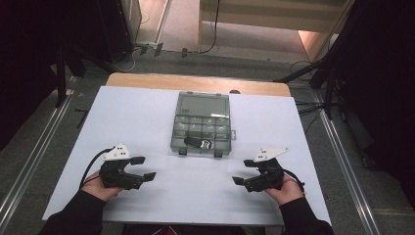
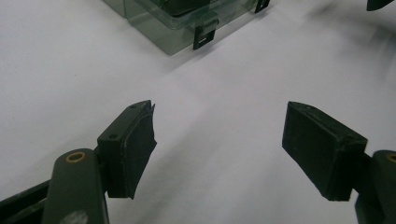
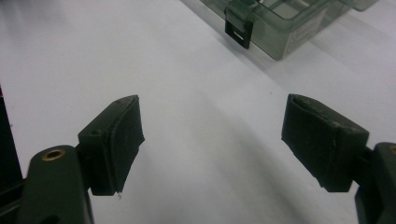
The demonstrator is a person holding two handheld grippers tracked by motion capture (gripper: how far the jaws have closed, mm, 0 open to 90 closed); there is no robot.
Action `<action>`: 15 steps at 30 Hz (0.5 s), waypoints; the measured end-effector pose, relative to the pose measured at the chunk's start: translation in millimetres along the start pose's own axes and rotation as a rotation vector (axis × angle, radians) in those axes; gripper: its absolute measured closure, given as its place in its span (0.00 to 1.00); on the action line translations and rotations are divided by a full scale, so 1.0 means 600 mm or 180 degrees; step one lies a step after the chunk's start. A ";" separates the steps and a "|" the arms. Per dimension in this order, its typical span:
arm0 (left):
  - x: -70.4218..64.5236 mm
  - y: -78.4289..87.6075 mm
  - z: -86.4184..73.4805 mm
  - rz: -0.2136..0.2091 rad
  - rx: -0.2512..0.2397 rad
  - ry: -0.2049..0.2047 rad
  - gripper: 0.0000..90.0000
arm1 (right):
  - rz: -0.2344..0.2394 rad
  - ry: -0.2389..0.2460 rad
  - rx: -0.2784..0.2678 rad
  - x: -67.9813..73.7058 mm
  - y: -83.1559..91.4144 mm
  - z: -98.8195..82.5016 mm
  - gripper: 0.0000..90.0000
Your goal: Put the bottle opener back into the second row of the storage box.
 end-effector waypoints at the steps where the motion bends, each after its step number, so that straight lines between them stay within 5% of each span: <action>1: 0.000 0.000 0.000 0.0002 0.0002 -0.0001 0.28 | -0.0013 -0.0005 0.0000 -0.002 0.002 -0.003 0.24; 15: 0.000 0.001 -0.001 -0.0006 0.0011 -0.0012 0.28 | -0.0112 -0.0142 -0.0020 -0.018 0.025 -0.027 0.24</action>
Point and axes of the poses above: each handheld gripper's, and its own axes: y roughly backward along the jaws, z roughly out of its top, x roughly to its left, the point moved 9 cm from there along -y, roughly forward along the jaws, and after that the axes turned 12 degrees about -x, right-handed, at the moved point
